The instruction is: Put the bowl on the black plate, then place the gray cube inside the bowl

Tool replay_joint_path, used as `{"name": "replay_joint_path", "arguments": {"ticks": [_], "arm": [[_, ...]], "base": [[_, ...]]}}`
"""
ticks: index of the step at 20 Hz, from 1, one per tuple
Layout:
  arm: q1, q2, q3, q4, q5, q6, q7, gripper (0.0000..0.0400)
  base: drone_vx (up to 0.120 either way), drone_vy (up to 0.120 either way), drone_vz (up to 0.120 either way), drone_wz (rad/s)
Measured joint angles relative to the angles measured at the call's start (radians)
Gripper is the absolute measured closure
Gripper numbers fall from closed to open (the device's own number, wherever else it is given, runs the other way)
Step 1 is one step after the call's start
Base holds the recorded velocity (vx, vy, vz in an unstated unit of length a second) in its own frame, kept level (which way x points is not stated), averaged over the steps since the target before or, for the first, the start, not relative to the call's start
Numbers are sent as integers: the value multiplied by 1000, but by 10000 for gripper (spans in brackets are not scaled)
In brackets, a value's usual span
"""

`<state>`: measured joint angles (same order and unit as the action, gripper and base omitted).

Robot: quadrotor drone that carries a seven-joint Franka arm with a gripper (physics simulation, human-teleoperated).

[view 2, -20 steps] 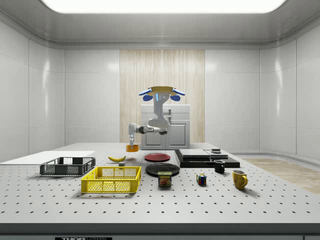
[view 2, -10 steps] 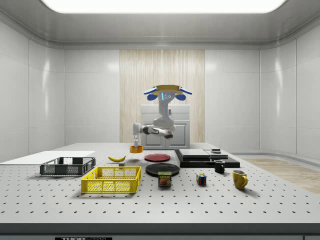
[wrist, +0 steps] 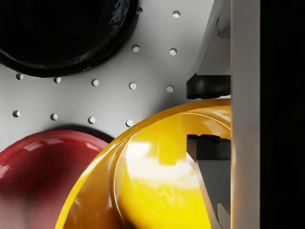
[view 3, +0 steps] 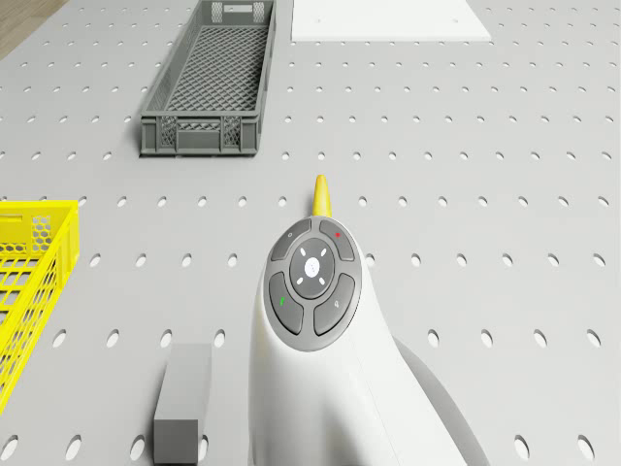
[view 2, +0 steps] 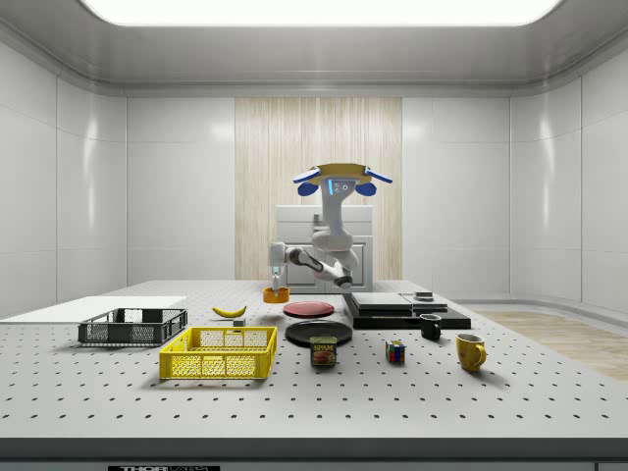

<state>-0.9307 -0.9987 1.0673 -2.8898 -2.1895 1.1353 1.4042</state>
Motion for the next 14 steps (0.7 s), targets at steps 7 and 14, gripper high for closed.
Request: {"name": "replay_joint_path", "arguments": {"ticks": [7,14], "arm": [[-17,-13,8,-1,10,8,24,292],[-10,-3,3,-1,3,0,-14,292]], "base": [[-120,120,0,0],[-120,120,0,0]]}}
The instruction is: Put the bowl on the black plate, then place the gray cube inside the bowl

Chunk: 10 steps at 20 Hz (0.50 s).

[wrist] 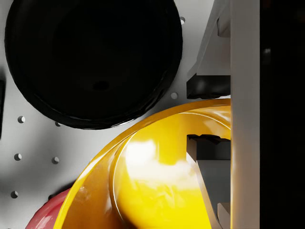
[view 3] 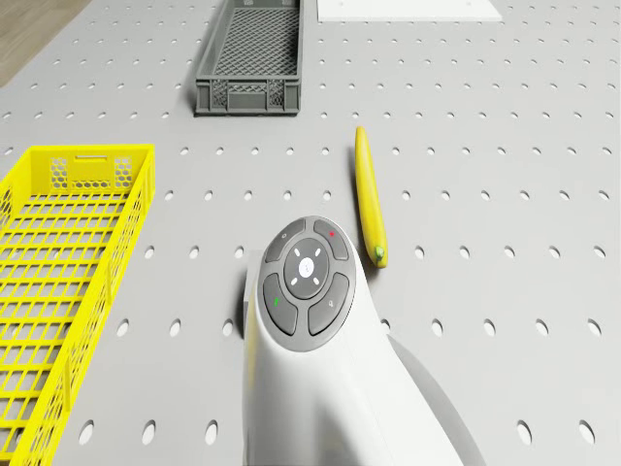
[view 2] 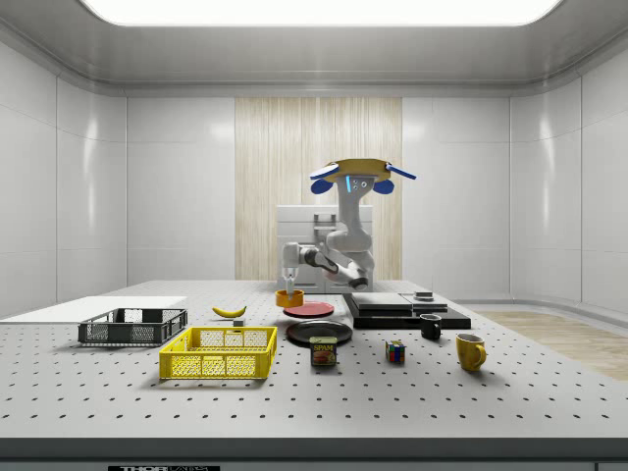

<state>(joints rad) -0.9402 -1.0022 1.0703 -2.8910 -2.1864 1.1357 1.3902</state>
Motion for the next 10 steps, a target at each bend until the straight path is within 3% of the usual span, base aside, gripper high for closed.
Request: {"name": "replay_joint_path", "arguments": {"ticks": [10], "arm": [[46,56,-41,-7,-49,-50,-60,292]], "base": [[-120,120,0,0]]}}
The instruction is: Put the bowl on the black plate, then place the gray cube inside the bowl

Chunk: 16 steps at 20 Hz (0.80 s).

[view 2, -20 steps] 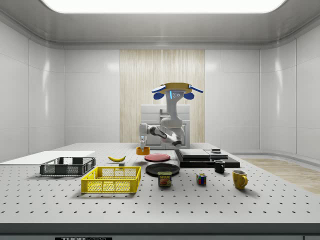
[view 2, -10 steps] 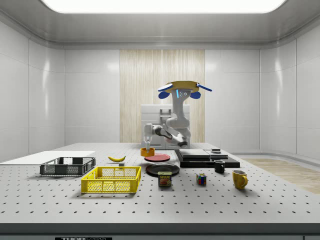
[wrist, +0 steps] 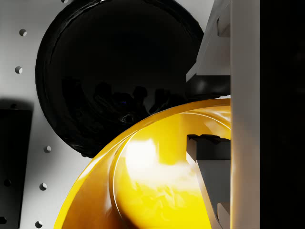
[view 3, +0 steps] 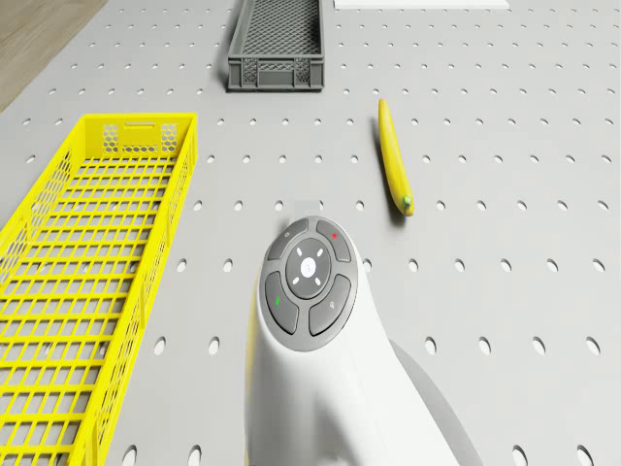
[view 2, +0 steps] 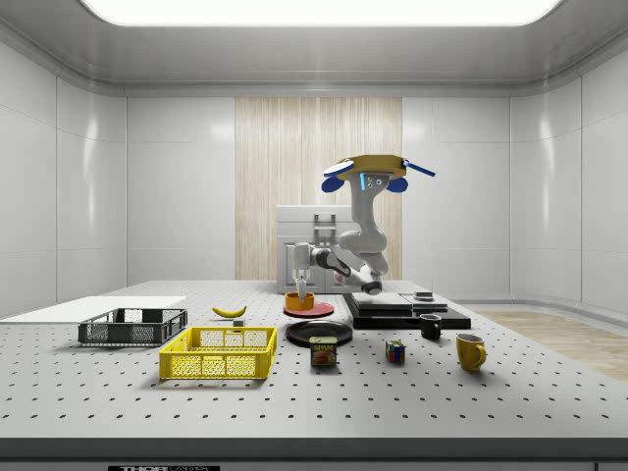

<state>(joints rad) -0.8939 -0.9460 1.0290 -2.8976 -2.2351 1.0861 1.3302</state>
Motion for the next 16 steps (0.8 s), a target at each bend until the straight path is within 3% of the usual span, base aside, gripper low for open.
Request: {"name": "replay_joint_path", "arguments": {"ticks": [4,8,13,16], "arm": [[42,48,-41,-6,-46,-43,-40,292],[116,119,-117,-17,-126,-107,-103,292],[263,223,-278,-35,-281,-201,-219,293],[372,276,-403,-46,-392,-250,-300,293]], "base": [[-120,120,0,0],[-10,120,0,0],[0,120,0,0],[-93,27,0,0]]}}
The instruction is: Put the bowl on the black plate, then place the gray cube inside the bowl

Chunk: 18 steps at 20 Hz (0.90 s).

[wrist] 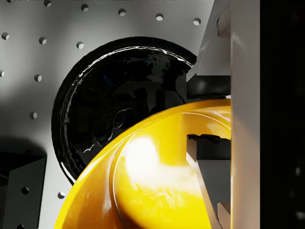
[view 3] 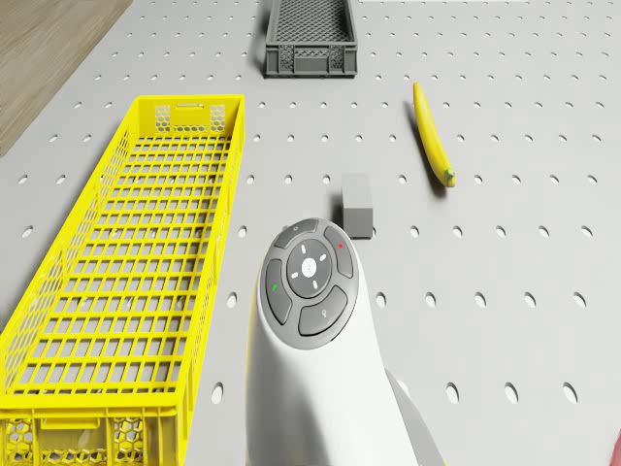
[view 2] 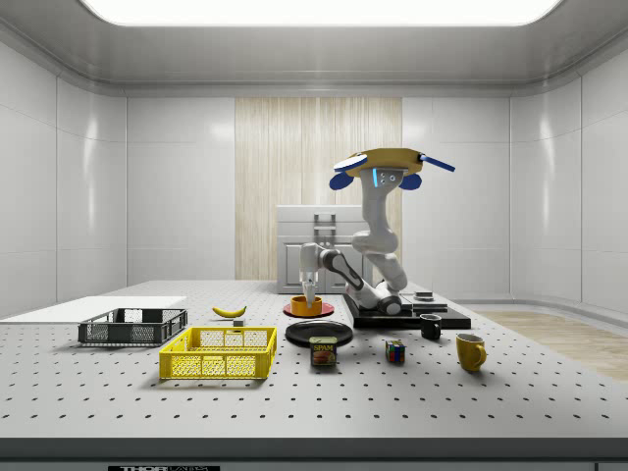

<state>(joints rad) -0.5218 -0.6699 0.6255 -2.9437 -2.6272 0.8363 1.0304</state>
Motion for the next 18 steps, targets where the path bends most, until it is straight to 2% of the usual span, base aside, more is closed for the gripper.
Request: {"name": "replay_joint_path", "arguments": {"ticks": [3,8,9,14,16,18], "arm": [[113,40,-133,-9,-113,-37,-81,293],[262,73,-306,-18,-253,-68,-181,291],[253,71,-296,-18,-244,-67,-166,293],[211,64,-250,-16,-210,-60,-105,294],[208,61,-244,-14,-206,-55,-112,290],[192,43,-231,-8,-195,-34,-82,294]], "base": [[-120,0,0,0],[-120,120,0,0],[-120,120,0,0],[-120,0,0,0],[-40,0,0,0],[0,0,0,0]]}}
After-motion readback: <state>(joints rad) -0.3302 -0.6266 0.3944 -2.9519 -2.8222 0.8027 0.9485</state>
